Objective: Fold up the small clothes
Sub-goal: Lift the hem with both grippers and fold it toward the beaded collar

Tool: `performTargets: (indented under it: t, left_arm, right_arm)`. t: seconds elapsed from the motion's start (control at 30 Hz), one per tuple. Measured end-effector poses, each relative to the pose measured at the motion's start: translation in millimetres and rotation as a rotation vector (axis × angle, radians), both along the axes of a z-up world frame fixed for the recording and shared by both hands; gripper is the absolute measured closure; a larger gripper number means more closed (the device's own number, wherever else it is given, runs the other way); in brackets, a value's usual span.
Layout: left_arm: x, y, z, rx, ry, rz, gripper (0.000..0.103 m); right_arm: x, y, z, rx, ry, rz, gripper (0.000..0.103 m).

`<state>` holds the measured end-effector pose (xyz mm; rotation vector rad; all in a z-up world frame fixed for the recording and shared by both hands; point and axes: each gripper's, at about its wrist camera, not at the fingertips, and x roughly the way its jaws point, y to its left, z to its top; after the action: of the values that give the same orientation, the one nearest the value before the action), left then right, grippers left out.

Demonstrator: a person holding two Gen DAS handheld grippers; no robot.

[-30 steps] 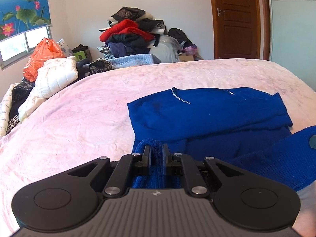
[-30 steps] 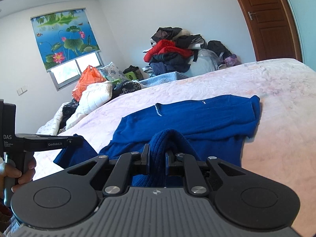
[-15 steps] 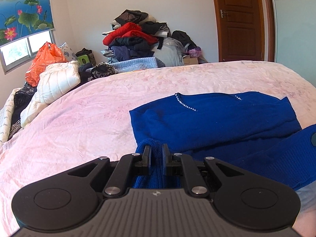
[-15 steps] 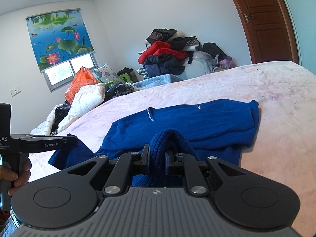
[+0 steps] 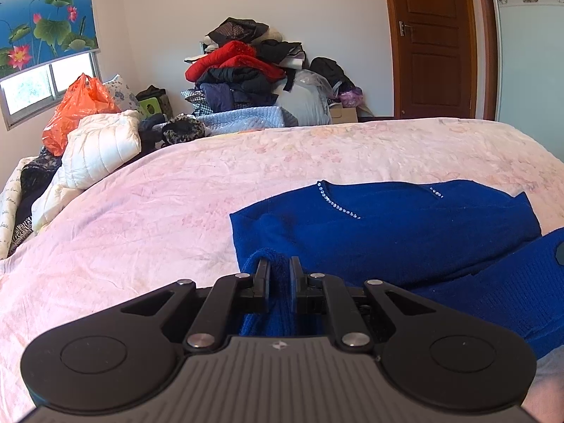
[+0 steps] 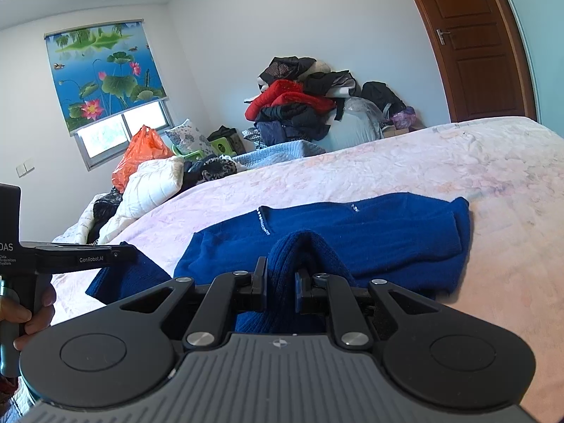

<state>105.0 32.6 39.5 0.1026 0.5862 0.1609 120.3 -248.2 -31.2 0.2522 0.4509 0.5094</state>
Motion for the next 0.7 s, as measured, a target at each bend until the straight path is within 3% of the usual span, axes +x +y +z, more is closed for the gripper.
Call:
performTargets:
  t: [0.7]
  left_arm:
    - [43.5,8.0,11.6,-0.024,-0.041,0.021,0.093]
  right_arm:
    - [46.6,2.4,5.6,0.029,-0.016,-0.033,0.086]
